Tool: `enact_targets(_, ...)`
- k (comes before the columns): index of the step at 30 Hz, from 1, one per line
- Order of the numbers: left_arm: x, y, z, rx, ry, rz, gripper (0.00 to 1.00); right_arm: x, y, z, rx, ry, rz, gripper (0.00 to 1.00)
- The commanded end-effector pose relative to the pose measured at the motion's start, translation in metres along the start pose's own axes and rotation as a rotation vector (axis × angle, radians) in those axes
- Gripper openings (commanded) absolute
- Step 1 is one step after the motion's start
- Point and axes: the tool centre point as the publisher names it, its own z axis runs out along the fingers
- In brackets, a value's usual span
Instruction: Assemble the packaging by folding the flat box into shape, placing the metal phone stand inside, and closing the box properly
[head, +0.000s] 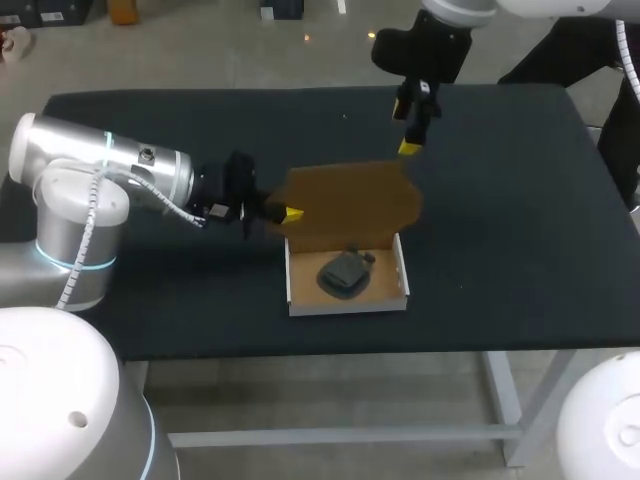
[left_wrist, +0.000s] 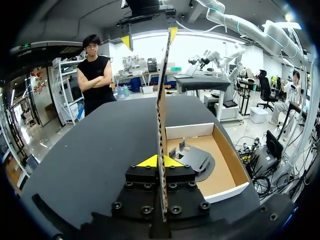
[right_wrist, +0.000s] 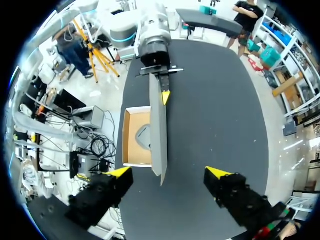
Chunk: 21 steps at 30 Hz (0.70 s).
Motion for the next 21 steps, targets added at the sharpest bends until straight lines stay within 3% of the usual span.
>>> enact_targets(1, -0.001, 0.001, 0.0, 0.0, 0.003, 0.0, 0.0, -0.001, 0.007, -0.001, 0.009, -0.008, -0.002, 1.0)
enact_targets(9, -0.001, 0.001, 0.0, 0.0, 0.003, 0.0, 0.0, -0.01, 0.026, 0.001, 0.018, -0.027, -0.017, 1.0)
enact_targets(10, -0.001, 0.001, 0.0, 0.0, 0.003, 0.0, 0.0, -0.011, 0.029, 0.001, 0.024, -0.029, -0.021, 0.9)
enact_targets(12, -0.001, 0.001, 0.0, 0.0, 0.003, 0.0, 0.0, -0.015, 0.035, 0.001, 0.033, -0.035, -0.021, 0.47)
enact_targets(14, -0.001, 0.001, 0.0, 0.0, 0.003, 0.0, 0.0, -0.018, 0.041, 0.001, 0.05, -0.049, -0.026, 0.43)
enact_targets(16, -0.001, 0.001, 0.0, 0.0, 0.003, 0.0, 0.0, -0.021, 0.046, 0.004, 0.054, -0.049, -0.03, 0.31)
enact_targets(21, -0.001, 0.001, 0.0, 0.0, 0.003, 0.0, 0.0, -0.029, 0.055, 0.013, 0.079, -0.044, -0.04, 0.32)
